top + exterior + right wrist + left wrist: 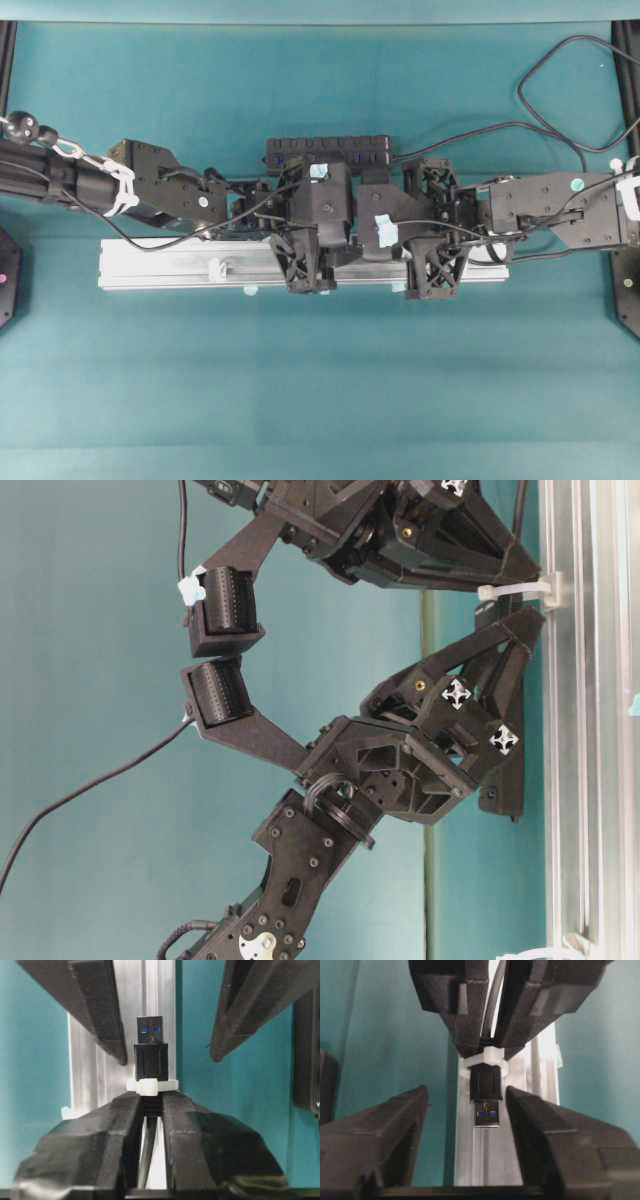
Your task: Pass the USB cable through three rings with both arms.
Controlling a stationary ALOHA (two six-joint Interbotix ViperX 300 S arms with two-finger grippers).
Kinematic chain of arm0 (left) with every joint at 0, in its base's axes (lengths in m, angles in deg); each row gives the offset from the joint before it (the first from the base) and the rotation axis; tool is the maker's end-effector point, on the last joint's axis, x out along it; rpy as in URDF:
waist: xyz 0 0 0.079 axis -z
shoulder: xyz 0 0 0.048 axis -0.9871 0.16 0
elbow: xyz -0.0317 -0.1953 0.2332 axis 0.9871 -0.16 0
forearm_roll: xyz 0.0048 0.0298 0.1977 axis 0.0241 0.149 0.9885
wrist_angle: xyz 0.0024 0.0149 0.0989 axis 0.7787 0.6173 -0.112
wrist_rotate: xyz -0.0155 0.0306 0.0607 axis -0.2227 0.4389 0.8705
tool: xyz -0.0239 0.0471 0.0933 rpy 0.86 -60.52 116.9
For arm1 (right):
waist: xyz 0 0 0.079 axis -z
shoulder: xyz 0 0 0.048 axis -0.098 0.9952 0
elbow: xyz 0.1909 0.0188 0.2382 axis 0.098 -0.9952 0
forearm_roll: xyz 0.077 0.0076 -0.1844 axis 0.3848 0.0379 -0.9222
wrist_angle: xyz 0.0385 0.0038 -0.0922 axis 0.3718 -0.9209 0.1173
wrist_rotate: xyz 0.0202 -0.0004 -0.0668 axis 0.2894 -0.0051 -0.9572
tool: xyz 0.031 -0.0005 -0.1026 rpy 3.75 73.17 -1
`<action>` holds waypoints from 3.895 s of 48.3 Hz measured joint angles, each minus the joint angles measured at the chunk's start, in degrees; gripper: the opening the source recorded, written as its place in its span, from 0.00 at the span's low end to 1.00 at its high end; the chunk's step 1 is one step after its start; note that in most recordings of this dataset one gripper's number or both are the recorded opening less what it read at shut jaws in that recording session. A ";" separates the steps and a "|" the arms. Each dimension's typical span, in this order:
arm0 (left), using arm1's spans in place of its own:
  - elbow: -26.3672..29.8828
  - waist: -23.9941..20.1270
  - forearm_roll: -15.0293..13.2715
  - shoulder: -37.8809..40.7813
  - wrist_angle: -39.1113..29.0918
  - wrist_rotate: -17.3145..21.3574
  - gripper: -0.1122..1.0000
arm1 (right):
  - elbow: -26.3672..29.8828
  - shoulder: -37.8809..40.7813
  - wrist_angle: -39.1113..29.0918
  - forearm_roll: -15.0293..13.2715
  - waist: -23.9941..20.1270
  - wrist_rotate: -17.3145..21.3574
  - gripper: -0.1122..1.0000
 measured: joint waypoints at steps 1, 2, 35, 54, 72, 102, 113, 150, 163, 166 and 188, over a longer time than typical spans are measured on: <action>0.00 0.09 0.00 0.00 0.00 0.00 0.62 | 0.00 -0.09 -0.09 0.00 0.00 0.09 0.05; 0.00 0.00 0.00 0.00 0.09 0.00 0.60 | 0.09 -0.09 -0.09 0.00 0.09 0.09 0.05; 0.00 0.44 -0.09 0.44 1.58 0.26 0.32 | -0.18 -0.18 -0.35 -0.09 0.09 0.09 0.05; 0.00 0.35 0.00 0.44 1.67 0.18 0.32 | -0.53 -0.26 -0.62 0.26 0.00 0.09 0.31; -0.35 0.44 0.00 0.09 1.49 0.09 0.32 | -0.53 -0.35 -3.16 0.35 0.00 0.09 0.84; -3.60 1.76 0.00 -2.37 -0.26 -0.09 0.32 | -0.53 -1.14 -2.81 0.35 0.62 0.18 0.84; -5.01 1.76 0.00 -4.48 -0.53 -0.09 0.32 | -0.44 -1.14 -0.88 0.26 0.79 0.09 0.84; -8.44 1.76 -0.09 -10.11 -2.29 -0.09 0.32 | 2.55 -0.53 2.90 0.26 0.79 0.09 0.83; -8.53 1.76 0.00 -12.22 -3.34 -0.09 0.32 | 3.78 0.00 4.57 0.26 0.79 0.09 0.74; -8.53 1.76 0.00 -12.39 -4.22 0.18 0.32 | 3.96 0.18 5.10 0.18 0.79 0.09 0.68; -8.70 1.76 -0.09 -13.89 -5.63 0.62 0.32 | 4.04 0.44 5.71 0.18 0.79 0.09 0.37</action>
